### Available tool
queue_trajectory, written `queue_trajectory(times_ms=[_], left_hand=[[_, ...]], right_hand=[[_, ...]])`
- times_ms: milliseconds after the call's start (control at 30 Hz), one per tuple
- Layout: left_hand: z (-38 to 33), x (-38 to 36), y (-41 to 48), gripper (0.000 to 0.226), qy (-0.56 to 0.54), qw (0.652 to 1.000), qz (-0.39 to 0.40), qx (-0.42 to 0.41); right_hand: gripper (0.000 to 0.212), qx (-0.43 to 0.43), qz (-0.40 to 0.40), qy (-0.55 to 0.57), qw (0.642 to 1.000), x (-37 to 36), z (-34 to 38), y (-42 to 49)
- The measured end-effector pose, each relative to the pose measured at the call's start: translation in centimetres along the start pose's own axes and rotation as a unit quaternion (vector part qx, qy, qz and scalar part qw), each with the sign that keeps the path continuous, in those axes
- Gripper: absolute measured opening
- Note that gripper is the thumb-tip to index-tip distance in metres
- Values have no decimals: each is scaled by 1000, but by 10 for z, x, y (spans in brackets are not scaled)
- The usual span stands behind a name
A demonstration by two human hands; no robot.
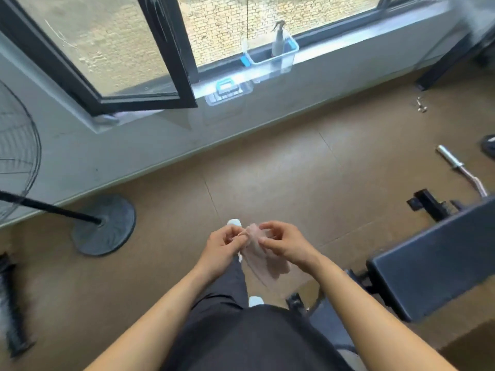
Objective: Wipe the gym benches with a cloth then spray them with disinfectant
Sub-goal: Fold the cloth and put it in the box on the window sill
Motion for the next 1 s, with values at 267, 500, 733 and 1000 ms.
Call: queue_trajectory(times_ms=[267,500,733,1000], left_hand=[[-56,48,215,10,-47,992,-99,69],[-150,97,414,6,-58,984,-130,106],[-208,128,605,10,-141,956,-192,171],[-244,143,762,5,-230,881,-316,265]], right_hand=[[7,-67,-77,-80,992,97,73,173],[7,-88,-132,-75,984,204,155,322],[10,-62,-161,-64,983,299,221,472],[17,-35,-134,-134,981,407,290,647]])
Point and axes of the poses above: each hand's wrist, its own y-axis towards the middle knuckle, its own x-axis out of the back of the hand, z = x × y, the point moved 6 cm from there along y, towards the middle knuckle, and after that the axes turned 2 degrees about -y, right-handed, at the moved point
